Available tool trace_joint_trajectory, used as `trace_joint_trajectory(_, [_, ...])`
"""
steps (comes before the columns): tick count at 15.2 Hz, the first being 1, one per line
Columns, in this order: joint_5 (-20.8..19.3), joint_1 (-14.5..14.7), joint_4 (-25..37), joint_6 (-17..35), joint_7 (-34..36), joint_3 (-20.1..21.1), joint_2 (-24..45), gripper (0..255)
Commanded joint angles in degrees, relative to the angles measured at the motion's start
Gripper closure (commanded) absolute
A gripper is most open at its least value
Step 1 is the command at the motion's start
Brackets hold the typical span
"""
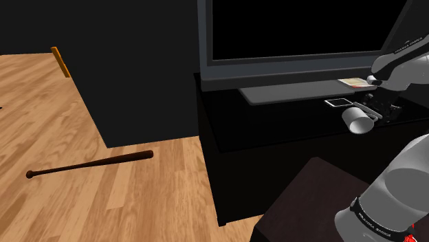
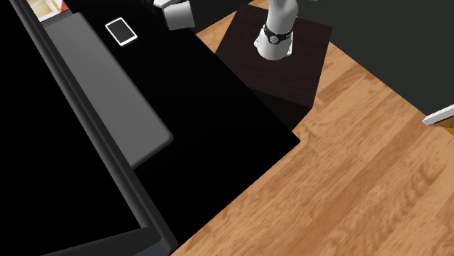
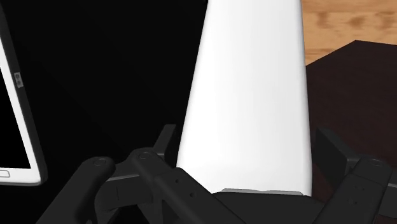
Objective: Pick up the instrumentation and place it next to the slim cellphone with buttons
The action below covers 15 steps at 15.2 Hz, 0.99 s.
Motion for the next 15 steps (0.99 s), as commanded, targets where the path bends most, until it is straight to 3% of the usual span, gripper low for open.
trace_joint_trajectory(1, [-0.08,-0.04,-0.18,-0.14,0.03,0.02,-0.02,0])
trace_joint_trajectory(3, [0.31,0.15,-0.12,0.11,-0.41,-0.33,0.38,0])
trace_joint_trajectory(7, [-4.63,-3.16,3.59,-8.77,3.62,4.82,-6.48,0])
trace_joint_trajectory(15, [-4.58,-3.24,3.58,-8.76,3.58,4.89,-6.44,0])
